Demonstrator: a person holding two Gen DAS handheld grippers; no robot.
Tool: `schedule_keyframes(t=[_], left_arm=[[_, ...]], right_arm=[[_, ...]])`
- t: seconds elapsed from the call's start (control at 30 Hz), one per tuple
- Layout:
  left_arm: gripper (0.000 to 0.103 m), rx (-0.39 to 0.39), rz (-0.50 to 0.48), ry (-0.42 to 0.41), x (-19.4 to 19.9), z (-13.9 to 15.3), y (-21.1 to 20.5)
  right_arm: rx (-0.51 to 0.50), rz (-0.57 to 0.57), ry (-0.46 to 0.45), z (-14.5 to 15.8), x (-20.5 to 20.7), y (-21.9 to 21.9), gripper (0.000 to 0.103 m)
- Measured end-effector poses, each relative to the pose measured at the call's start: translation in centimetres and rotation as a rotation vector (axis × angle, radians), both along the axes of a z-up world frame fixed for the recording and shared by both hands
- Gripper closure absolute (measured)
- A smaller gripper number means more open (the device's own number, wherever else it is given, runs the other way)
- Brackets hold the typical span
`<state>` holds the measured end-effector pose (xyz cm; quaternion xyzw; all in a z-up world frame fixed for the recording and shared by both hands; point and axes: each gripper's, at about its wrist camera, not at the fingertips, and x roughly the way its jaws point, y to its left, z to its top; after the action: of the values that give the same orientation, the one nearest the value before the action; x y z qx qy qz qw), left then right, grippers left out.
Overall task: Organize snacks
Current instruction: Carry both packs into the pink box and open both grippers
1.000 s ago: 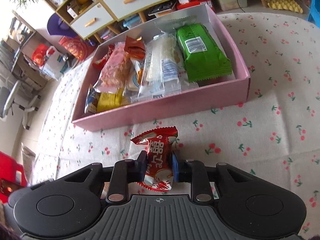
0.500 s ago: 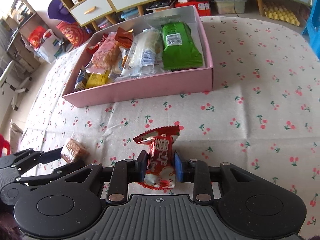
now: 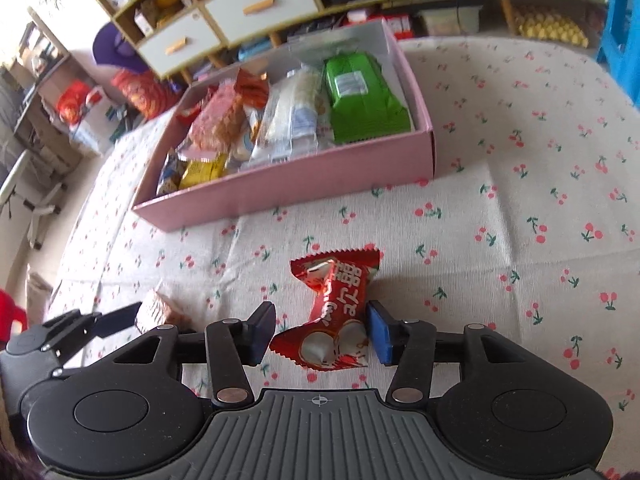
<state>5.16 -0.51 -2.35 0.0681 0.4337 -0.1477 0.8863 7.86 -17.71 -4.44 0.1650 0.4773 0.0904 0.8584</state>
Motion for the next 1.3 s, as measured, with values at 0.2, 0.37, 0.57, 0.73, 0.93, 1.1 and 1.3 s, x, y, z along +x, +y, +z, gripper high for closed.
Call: schedule_keyframes(t=[0.2, 0.37, 0.57, 0.73, 0.93, 1.1, 1.3], left_arm=[[0.046, -0.004, 0.011, -0.039, -0.3, -0.1, 0.1], [0.057, -0.014, 0.016, -0.038, -0.3, 0.2, 0.3], [0.061, -0.017, 0.031, -0.023, -0.1, 0.4, 0.4], [0.061, -0.030, 0.046, -0.031, 0.2, 1.4, 0.7], [0.061, -0.073, 0.066, -0.057, 0.8, 2.7, 1.1], [0.062, -0.112, 0.103, -0.077, 2.2, 3.7, 1.2], [0.062, -0.157, 0.138, -0.093, 3.8, 4.1, 0.7]], right_arm=[[-0.054, 0.011, -0.097, -0.5, -0.9, 0.7, 0.054], [-0.091, 0.015, -0.120, -0.6, -1.2, 1.0, 0.063], [-0.082, 0.011, -0.100, -0.6, -1.1, 0.8, 0.078], [-0.082, -0.010, -0.084, -0.3, -1.0, 1.0, 0.080], [-0.035, -0.021, -0.096, 0.5, -0.5, 1.0, 0.080], [0.015, -0.044, -0.112, 1.6, 0.4, 1.0, 0.080], [0.088, -0.093, -0.150, 3.0, 2.0, 0.3, 0.080]])
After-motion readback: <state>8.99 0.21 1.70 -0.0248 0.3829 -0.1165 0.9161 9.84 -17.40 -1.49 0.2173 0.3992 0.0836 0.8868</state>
